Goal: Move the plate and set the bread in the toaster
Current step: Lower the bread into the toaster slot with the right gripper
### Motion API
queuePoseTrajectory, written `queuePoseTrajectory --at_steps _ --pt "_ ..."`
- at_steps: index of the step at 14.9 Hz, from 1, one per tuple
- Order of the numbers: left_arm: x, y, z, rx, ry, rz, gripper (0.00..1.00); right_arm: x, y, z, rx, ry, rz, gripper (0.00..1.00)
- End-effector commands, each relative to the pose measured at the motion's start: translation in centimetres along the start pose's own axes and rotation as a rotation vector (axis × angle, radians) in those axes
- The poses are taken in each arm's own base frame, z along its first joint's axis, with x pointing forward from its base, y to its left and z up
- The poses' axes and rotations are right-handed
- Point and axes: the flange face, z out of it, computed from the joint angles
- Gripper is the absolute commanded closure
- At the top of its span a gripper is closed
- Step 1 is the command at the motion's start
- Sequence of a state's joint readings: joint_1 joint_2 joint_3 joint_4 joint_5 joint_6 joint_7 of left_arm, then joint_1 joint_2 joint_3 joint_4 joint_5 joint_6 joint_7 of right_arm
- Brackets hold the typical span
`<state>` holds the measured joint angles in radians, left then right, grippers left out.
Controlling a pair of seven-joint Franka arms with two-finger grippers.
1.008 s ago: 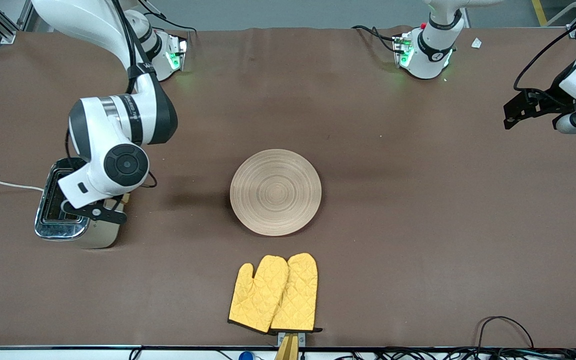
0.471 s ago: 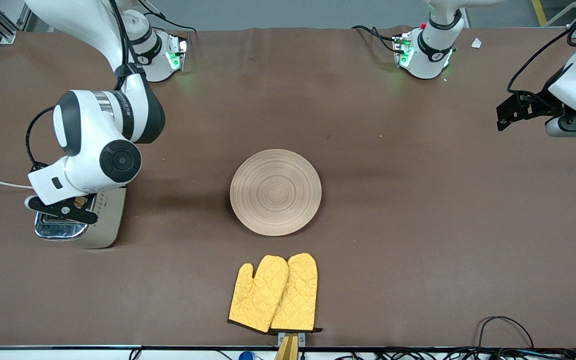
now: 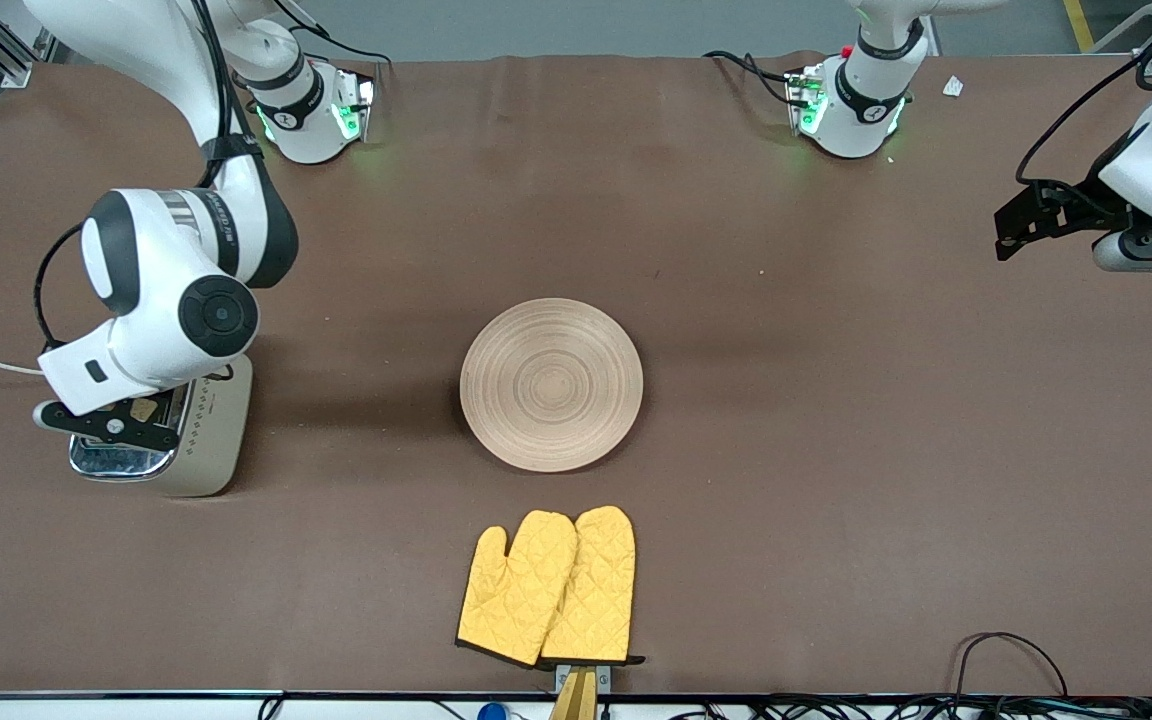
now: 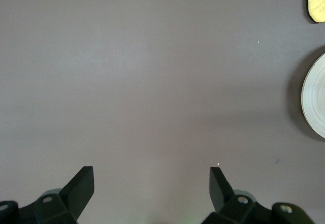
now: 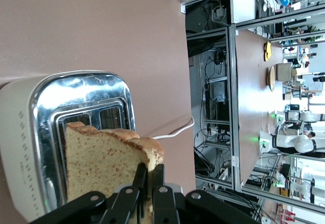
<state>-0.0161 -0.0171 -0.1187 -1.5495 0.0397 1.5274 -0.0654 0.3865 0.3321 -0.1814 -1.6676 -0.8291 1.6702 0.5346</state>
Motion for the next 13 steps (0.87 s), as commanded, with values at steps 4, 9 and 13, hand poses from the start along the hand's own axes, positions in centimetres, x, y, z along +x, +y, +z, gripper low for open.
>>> queuePoseTrajectory --at_steps 4,9,13 --pt "-0.6 -0.6 -0.8 -0.011 0.001 0.000 0.00 -1.1 0.5 1.4 -0.002 0.036 -0.031 1.00" --pt "-0.6 -0.7 -0.7 -0.009 -0.005 -0.005 0.00 -2.1 -0.9 1.9 0.007 0.042 -0.067 1.00" --pt "-0.5 -0.6 -1.1 -0.005 0.004 -0.007 0.00 -2.1 -1.2 2.7 0.036 0.060 -0.066 0.36"
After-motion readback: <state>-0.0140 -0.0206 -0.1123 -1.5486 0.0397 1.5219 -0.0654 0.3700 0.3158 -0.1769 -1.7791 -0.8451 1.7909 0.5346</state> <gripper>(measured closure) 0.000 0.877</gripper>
